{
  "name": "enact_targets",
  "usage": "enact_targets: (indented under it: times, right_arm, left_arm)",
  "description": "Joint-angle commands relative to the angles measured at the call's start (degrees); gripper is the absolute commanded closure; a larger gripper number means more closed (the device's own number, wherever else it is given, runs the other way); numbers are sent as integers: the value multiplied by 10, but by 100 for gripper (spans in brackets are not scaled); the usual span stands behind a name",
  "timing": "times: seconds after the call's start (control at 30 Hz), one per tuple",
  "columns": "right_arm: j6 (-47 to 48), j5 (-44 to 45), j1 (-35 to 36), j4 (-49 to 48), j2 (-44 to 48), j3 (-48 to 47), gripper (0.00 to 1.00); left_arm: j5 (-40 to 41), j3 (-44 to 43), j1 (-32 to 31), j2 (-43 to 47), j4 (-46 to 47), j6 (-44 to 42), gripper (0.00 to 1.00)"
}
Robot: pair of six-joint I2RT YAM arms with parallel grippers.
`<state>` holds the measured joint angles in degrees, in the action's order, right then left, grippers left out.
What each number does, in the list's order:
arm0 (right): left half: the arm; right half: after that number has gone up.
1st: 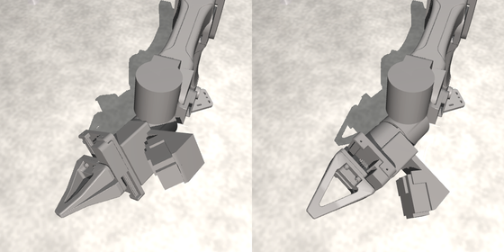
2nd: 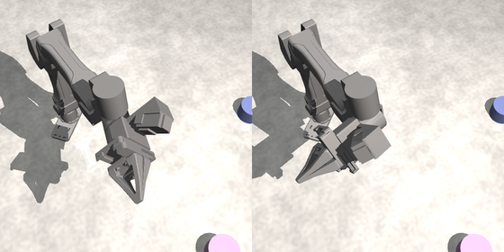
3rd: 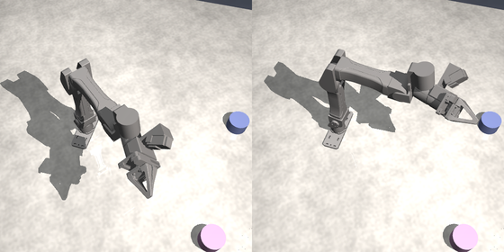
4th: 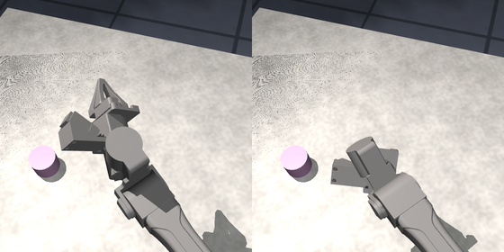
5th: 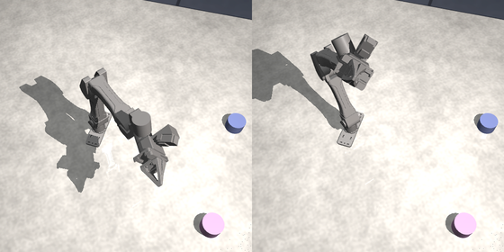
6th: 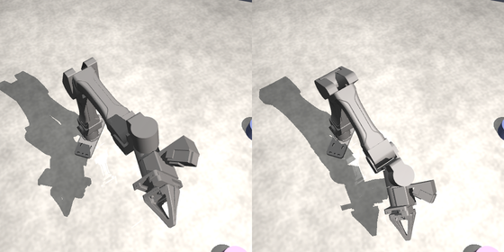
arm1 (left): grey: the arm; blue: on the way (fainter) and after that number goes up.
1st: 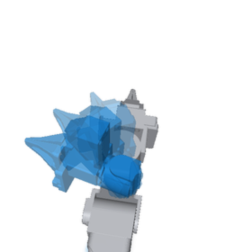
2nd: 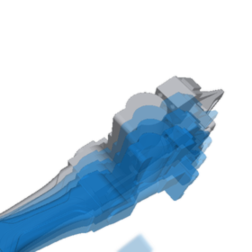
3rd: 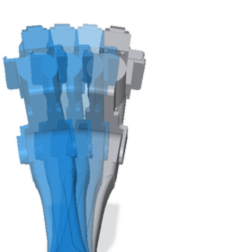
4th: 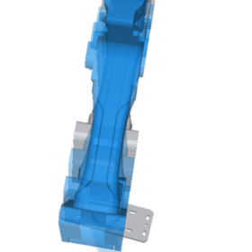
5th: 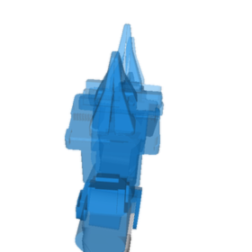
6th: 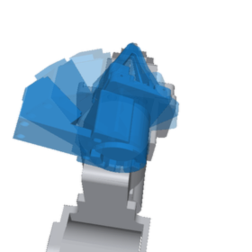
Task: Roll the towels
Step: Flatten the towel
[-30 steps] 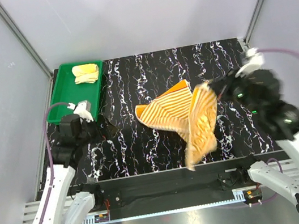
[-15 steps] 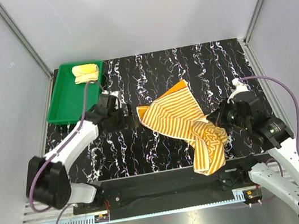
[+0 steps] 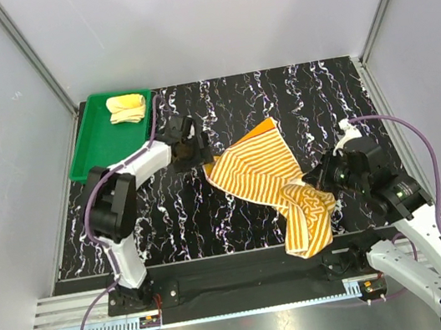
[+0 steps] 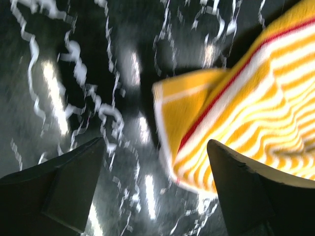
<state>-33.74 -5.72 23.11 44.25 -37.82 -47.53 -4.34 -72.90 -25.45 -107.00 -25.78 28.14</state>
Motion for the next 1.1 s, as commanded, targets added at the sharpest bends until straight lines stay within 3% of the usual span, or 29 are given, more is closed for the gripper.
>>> enact_targets:
  times: [0.0,0.13,0.27,0.4,0.7,0.87,1.07]
  right_arm:
    - [5,-16,-1,-20,3,0,100]
    - [5,-14,-1,-21,3,-1,100]
    - [7,-13,-1,-21,-1,0,100]
    - [8,-14,0,-23,-2,2,100]
    - [6,11,-1,-64,-45,-6,100]
    - [28,75,-1,-83,-121,-72,100]
    - [151,187,-3,-129,-217,-166,100]
  left_arm:
    - [-11,-57,-1,-29,24,9,14]
    - [-21,-91,-1,-71,21,15,32]
    - [-37,-107,0,-86,28,17,72]
    - [-43,-114,1,-91,23,11,100]
    - [-49,-156,33,9,-21,6,100]
    - [-33,-290,59,79,-112,2,100]
    - [-4,-446,86,101,-189,12,100]
